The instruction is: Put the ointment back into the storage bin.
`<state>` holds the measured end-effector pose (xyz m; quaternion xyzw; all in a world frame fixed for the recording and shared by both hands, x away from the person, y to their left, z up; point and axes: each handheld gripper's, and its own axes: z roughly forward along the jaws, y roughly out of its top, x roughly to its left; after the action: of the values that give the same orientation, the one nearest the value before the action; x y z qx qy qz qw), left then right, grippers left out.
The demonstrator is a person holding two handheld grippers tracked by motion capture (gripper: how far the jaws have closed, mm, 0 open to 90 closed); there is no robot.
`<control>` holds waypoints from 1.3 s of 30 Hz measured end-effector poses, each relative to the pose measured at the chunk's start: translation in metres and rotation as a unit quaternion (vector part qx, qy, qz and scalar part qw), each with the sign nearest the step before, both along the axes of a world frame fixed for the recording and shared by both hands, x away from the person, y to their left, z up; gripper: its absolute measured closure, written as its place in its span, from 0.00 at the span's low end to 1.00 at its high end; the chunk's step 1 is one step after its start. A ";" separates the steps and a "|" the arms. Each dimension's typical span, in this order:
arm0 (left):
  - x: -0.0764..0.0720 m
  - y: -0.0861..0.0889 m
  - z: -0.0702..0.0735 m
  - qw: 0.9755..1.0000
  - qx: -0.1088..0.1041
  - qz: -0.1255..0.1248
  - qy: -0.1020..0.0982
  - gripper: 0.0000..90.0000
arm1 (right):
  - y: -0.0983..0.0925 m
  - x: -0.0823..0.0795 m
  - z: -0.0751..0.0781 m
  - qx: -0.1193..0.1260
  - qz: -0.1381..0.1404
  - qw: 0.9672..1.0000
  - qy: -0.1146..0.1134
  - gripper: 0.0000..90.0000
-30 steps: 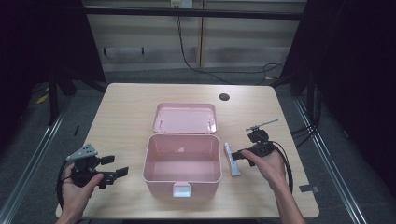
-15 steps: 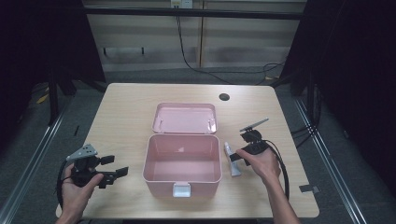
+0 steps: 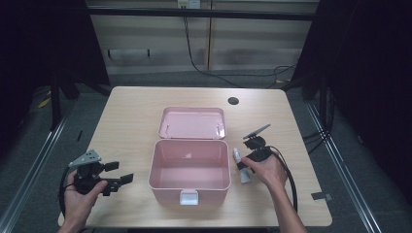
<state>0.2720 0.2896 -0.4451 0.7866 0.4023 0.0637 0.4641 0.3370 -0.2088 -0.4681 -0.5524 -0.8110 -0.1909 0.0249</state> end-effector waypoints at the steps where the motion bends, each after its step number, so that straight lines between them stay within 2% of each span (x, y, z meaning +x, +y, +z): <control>1: 0.000 0.000 0.000 1.000 0.000 0.000 0.000 0.18 | 0.001 0.000 -0.001 -0.006 0.000 1.000 -0.001 0.70; 4: 0.000 0.000 0.000 1.000 -0.001 -0.001 0.001 0.18 | 0.006 0.001 -0.003 -0.030 0.000 1.000 0.006 0.72; 10: 0.000 0.000 0.000 1.000 0.001 0.000 0.000 0.18 | 0.010 0.003 -0.002 -0.057 0.009 0.998 0.009 0.76; 12: 0.000 0.000 0.000 1.000 0.000 -0.001 0.000 0.18 | 0.018 0.005 -0.001 -0.083 0.020 0.996 0.015 0.76; 13: 0.000 0.000 0.000 1.000 0.000 -0.001 0.000 0.18 | 0.025 0.008 0.000 -0.108 0.028 0.993 0.024 0.76; 15: 0.000 0.000 0.000 1.000 -0.001 -0.001 0.000 0.18 | 0.027 0.009 0.000 -0.115 0.030 0.993 0.027 0.76; 17: 0.000 0.001 0.000 1.000 -0.001 0.000 -0.001 0.18 | 0.031 0.013 0.000 -0.127 0.031 0.991 0.042 0.76; 27: 0.000 0.000 0.000 1.000 0.000 0.000 0.000 0.18 | 0.028 0.016 0.002 -0.119 0.033 0.990 0.071 0.79; 35: 0.000 0.000 0.000 1.000 0.000 0.001 -0.001 0.18 | 0.026 0.014 0.006 -0.120 0.048 0.988 0.079 0.79; 39: 0.000 0.000 0.000 1.000 -0.001 0.001 -0.001 0.18 | 0.023 0.013 0.016 -0.114 0.060 0.988 0.079 0.79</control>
<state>0.2718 0.2900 -0.4448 0.7858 0.4025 0.0648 0.4651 0.3498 -0.1856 -0.4518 -0.5153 -0.8547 -0.0510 0.0374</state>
